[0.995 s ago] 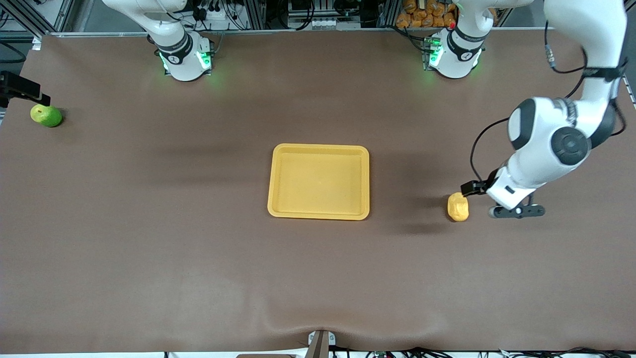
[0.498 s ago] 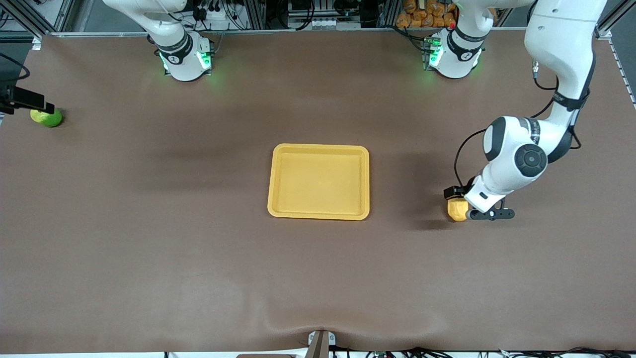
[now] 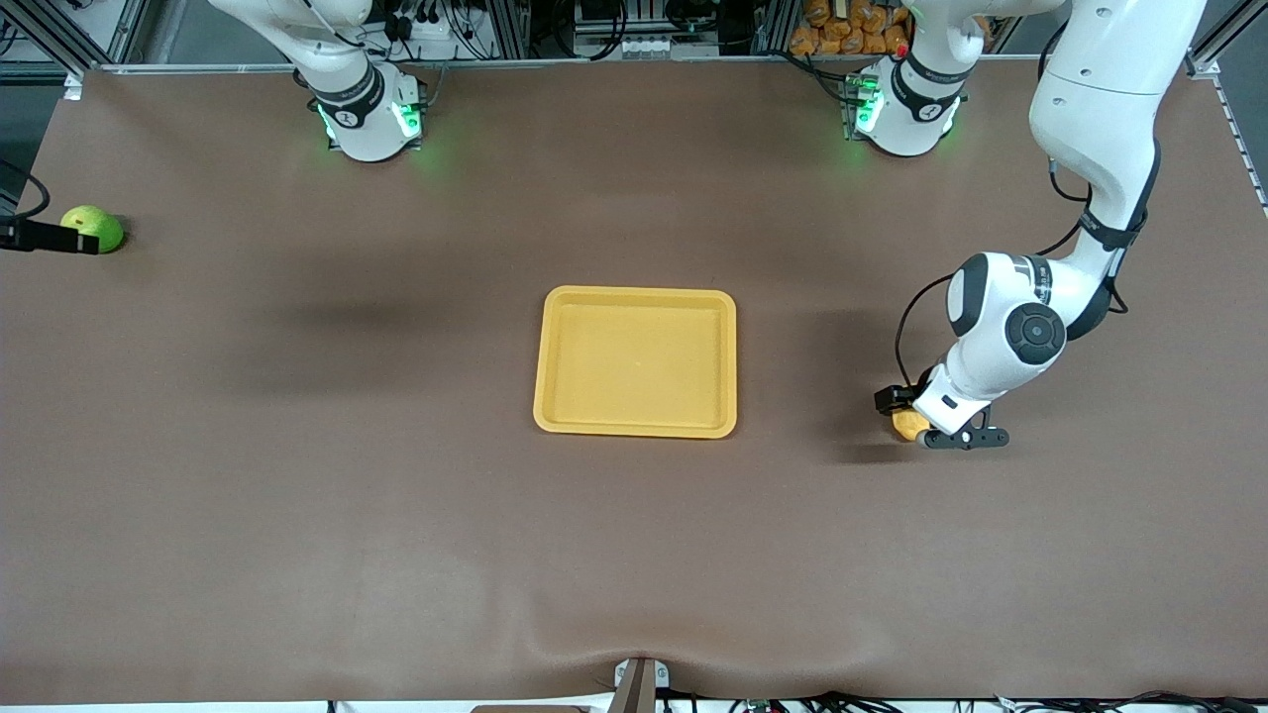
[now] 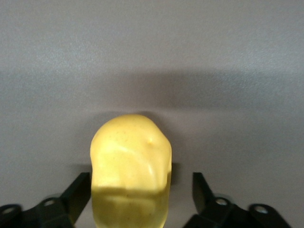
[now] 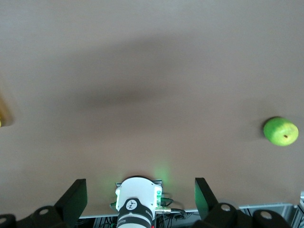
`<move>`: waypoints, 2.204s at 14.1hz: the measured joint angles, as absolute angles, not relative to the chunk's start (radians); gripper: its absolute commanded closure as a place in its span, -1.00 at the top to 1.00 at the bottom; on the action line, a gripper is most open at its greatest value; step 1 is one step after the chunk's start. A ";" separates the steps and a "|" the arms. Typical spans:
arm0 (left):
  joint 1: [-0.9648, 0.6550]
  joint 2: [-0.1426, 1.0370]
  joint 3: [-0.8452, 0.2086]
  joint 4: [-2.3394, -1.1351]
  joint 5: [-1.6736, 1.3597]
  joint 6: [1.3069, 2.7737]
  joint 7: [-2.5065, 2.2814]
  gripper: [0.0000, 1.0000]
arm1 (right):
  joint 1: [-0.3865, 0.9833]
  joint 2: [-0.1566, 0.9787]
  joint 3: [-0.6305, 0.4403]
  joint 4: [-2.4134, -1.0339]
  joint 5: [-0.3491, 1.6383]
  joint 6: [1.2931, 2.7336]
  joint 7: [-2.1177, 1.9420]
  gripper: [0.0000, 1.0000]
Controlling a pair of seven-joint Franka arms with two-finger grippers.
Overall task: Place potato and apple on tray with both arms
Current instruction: 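Close the left gripper on the yellow potato, then lift the potato and carry it over the yellow tray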
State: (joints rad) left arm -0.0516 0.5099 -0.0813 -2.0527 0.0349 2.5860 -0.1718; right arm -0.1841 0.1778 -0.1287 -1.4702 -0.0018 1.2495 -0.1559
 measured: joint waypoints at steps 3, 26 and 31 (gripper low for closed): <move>-0.049 0.505 -0.081 -2.042 0.035 2.585 -0.172 -1.00 | -0.245 0.219 -0.129 -1.474 -0.025 1.248 -0.157 1.00; -0.071 0.173 -0.466 -1.908 0.035 2.137 -0.698 -1.00 | -0.593 0.327 -0.132 -1.738 -0.269 1.655 -0.385 1.00; -0.215 0.327 -0.478 -1.827 0.154 2.140 -0.912 -1.00 | -0.665 0.334 -0.132 -1.806 -0.299 1.758 -0.423 1.00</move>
